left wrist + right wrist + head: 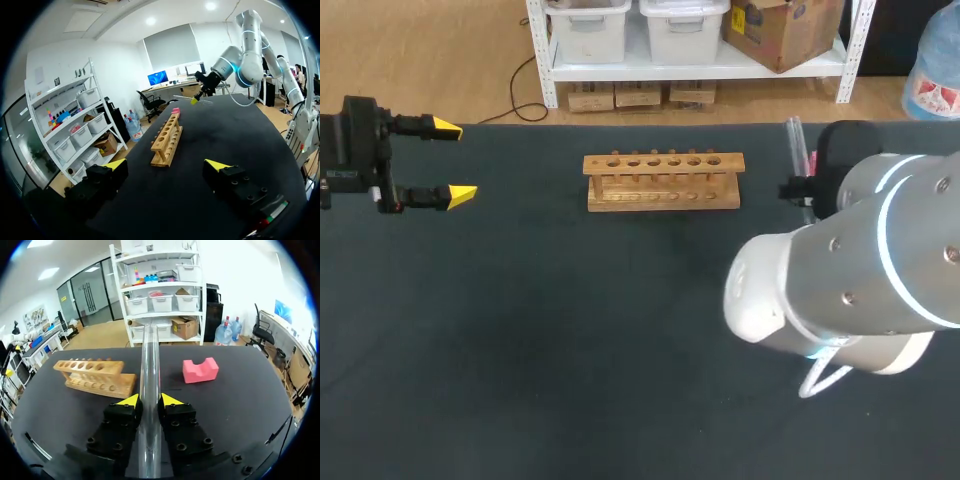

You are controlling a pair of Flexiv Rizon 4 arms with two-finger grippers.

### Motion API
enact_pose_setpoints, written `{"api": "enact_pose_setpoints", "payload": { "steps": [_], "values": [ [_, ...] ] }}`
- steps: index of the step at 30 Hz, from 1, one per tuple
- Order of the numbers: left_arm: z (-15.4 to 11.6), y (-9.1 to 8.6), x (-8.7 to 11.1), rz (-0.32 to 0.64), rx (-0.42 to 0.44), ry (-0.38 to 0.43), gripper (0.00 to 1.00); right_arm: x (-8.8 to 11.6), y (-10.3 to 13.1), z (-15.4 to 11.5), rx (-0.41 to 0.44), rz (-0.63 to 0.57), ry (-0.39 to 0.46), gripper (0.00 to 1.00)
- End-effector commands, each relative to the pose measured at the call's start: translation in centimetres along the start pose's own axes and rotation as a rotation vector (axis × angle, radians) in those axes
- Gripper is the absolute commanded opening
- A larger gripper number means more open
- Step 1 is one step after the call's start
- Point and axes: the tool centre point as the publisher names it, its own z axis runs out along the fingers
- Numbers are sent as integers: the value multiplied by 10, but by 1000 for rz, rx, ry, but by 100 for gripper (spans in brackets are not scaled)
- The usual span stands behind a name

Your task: Grasp the test tube, adjust it, and insert it.

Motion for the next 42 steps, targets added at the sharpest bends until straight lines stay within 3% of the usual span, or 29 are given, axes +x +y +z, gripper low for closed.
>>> {"api": "enact_pose_setpoints", "payload": {
  "steps": [1, 8, 18, 42],
  "values": [
    [0, -1, 2, 3, -4, -5, 100, 8, 15, -15, -8, 0, -6, 0],
    [0, -1, 2, 3, -4, -5, 100, 19, 46, -22, -85, -43, 20, 0],
    [0, -1, 2, 3, -4, -5, 100, 34, 76, -7, -127, -78, 51, 0],
    [0, -1, 2, 3, -4, -5, 100, 45, 114, 12, -110, -83, 51, 0]
  ]
}}
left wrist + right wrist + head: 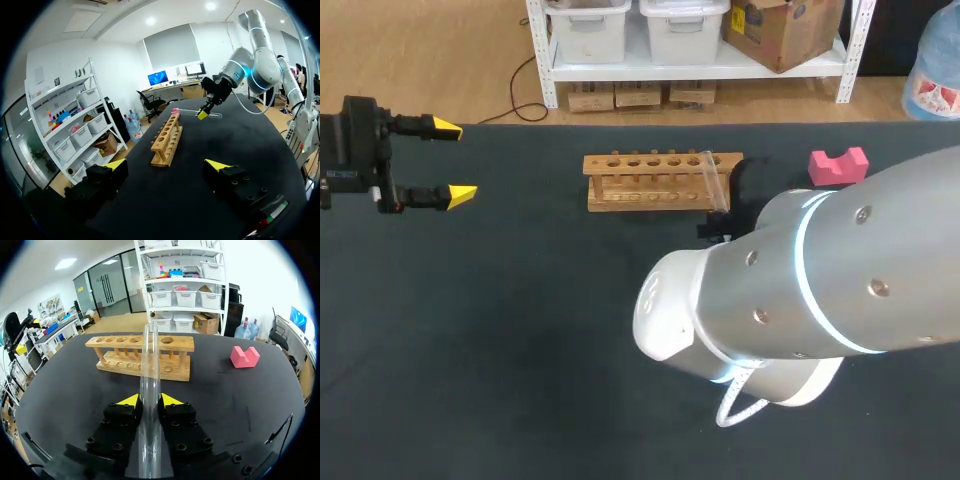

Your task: Grasp the test tube, adjust it, and insert it.

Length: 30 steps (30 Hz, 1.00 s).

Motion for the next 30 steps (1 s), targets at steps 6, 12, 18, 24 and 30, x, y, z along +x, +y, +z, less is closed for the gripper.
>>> {"api": "enact_pose_setpoints", "payload": {
  "steps": [6, 12, 18, 24, 30],
  "values": [
    [0, -1, 2, 3, -4, -5, 100, 0, 2, 6, 22, 0, 11, 0],
    [0, -1, 2, 3, -4, -5, 100, 1, 1, 11, 30, -1, 18, 0],
    [0, -1, 2, 3, -4, -5, 100, 3, 0, 15, 32, -1, 29, 0],
    [0, -1, 2, 3, -4, -5, 100, 3, 1, 19, 29, 0, 37, 0],
    [0, -1, 2, 3, -4, -5, 100, 5, 1, 22, 29, 1, 54, 0]
  ]
}}
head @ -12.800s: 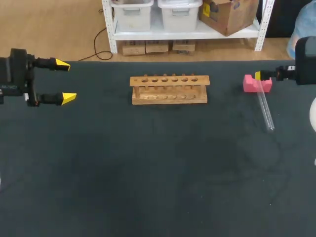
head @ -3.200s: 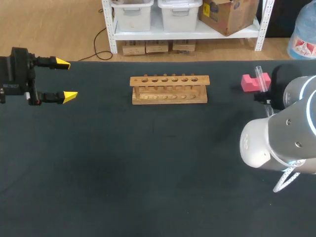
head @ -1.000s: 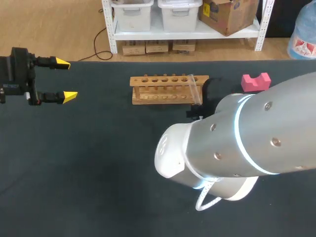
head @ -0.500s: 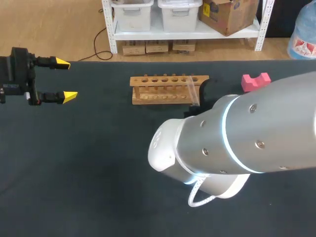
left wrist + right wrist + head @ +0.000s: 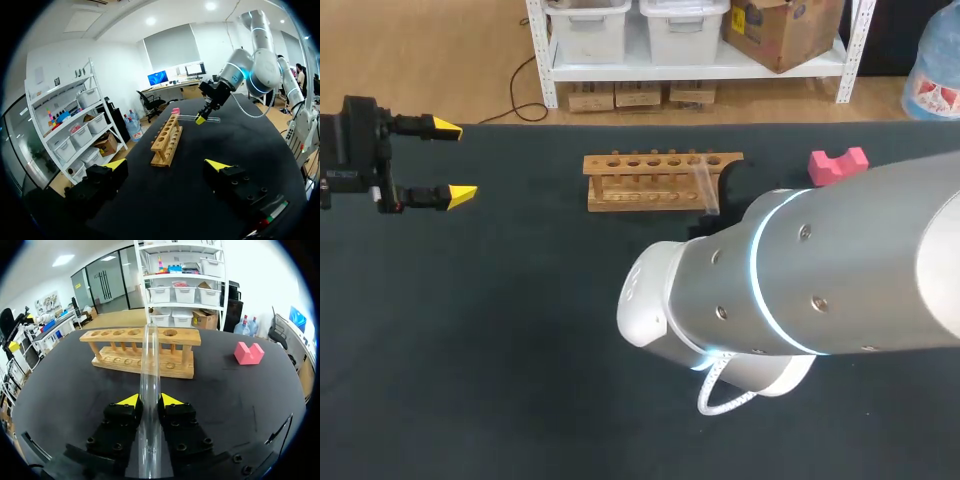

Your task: Grasp the test tube, adjust it, and insert it.

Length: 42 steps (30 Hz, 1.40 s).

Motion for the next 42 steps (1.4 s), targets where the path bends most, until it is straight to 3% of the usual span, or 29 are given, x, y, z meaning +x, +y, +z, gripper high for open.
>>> {"api": "enact_pose_setpoints", "payload": {
  "steps": [1, 42],
  "values": [
    [0, -1, 2, 3, -4, -5, 100, -2, 1, 2, 10, -1, 20, 0],
    [0, -1, 2, 3, -4, -5, 100, -1, 1, 23, 16, 18, 189, 0]
  ]
}}
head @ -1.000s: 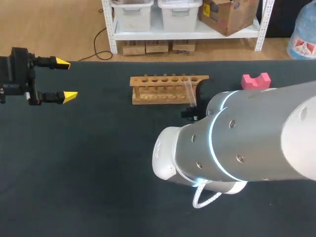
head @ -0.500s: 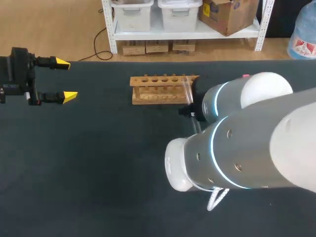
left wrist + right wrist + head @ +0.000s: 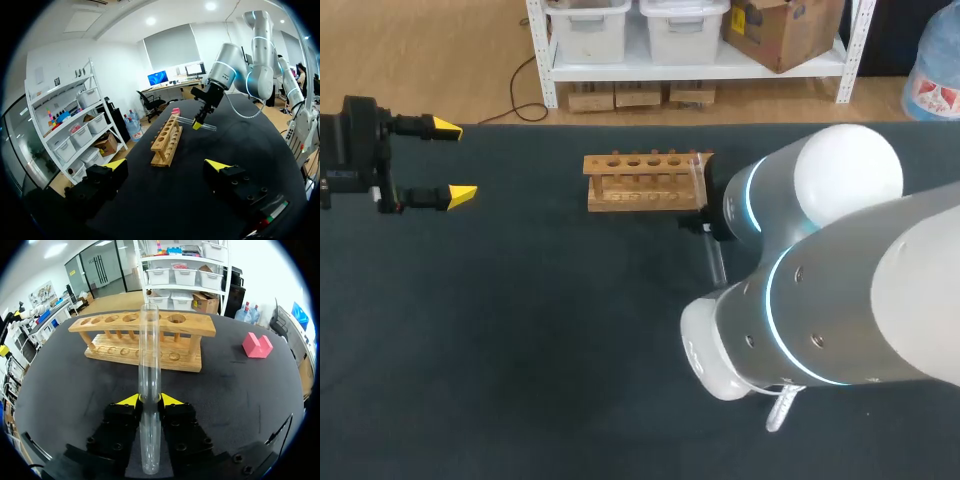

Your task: Grasp the test tube, adjust it, and insert it.

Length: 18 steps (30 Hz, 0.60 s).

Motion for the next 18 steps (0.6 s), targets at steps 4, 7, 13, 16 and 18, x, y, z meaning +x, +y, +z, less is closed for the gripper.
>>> {"api": "enact_pose_setpoints", "payload": {
  "steps": [4, 7, 13, 16, 18],
  "values": [
    [0, -1, 2, 3, -4, -5, 100, -4, -2, 3, 3, 3, 41, 0],
    [0, -1, 2, 3, -4, -5, 100, -4, -3, 4, 4, 4, 52, 0],
    [0, -1, 2, 3, -4, -5, 100, -4, -3, 6, 4, 6, 60, 0],
    [0, -1, 2, 3, -4, -5, 100, -4, -3, 6, 4, 6, 62, 0],
    [0, -1, 2, 3, -4, -5, 100, -4, -4, 6, 5, 5, 64, 0]
  ]
}}
